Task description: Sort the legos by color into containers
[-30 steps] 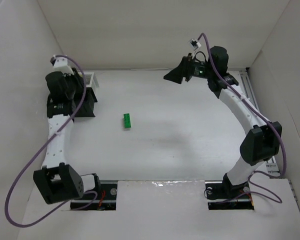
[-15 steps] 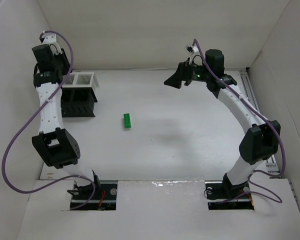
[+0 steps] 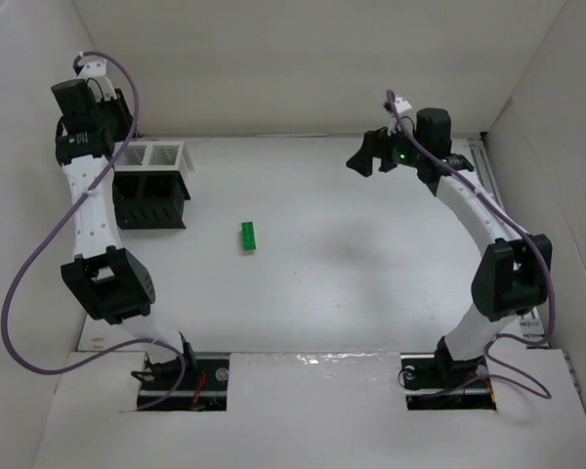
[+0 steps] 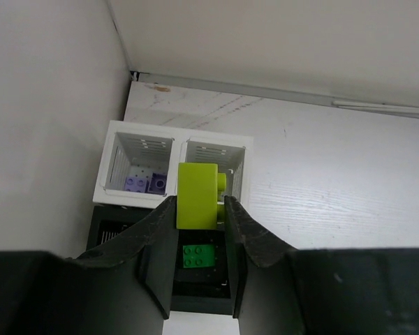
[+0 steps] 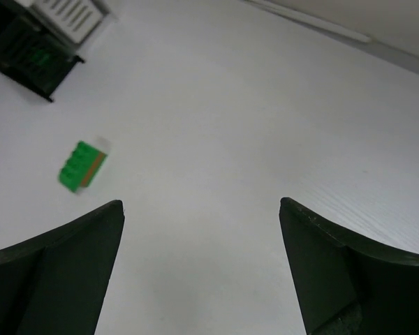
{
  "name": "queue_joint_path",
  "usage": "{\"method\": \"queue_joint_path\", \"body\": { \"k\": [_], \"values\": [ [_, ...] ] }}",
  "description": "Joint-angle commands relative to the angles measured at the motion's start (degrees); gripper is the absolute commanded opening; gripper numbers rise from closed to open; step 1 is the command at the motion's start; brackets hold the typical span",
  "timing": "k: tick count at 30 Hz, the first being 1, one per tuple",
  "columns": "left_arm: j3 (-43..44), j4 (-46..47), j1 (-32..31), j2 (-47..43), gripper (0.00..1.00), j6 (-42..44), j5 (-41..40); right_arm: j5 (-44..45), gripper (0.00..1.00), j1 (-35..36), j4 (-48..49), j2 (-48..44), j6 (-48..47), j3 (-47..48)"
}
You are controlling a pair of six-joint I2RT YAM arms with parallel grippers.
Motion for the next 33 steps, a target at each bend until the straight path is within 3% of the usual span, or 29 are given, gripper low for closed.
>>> {"method": "queue_joint_path", "body": {
  "k": [1, 10, 12, 15, 18, 21, 23, 25, 33],
  "values": [
    [-0.69, 3.26, 0.48, -1.84, 0.06, 1.33, 1.81, 4.93, 0.98, -4.27, 2.43, -4.06, -4.95, -1.92],
    [-4.65, 9.76, 1.18, -3.52, 0.06, -1.39, 5.05, 9.41, 0.99, -5.33, 3.14, -0.04, -14.45, -2.46],
    [-7.45, 11.96, 1.71, -3.52, 0.06, -4.29, 5.68, 10.46, 0.99, -5.33, 3.14, 2.68, -17.34, -0.19],
    [-9.41, 16.19, 1.71, -4.13, 0.07, -1.77, 8.31, 11.52, 0.99, -5.86, 2.61, 6.81, -17.89, 4.38],
    [1.00, 5.84, 0.91, 2.44, 0.07, 1.06, 7.18, 10.12, 0.99, -6.38, 0.24, 9.37, -17.89, 8.42],
    [6.66, -1.28, 1.62, 8.42, 0.07, 5.79, 6.20, 10.11, 0.99, -6.39, 0.24, 10.43, -17.36, 8.43],
    [15.18, -6.72, 1.62, 14.11, 0.04, 7.47, 6.20, 10.11, 0.99, -6.39, 1.55, 10.43, -17.36, 7.20],
    [23.24, -9.81, 1.62, 17.74, 0.04, 10.54, 10.06, 9.50, 0.99, -5.86, 1.55, 10.43, -16.83, 6.68],
    [29.27, -15.36, -0.84, 24.26, 0.03, 13.80, 10.07, 9.50, 0.99, -4.81, 4.63, 12.10, -12.00, 8.61]
  ]
}}
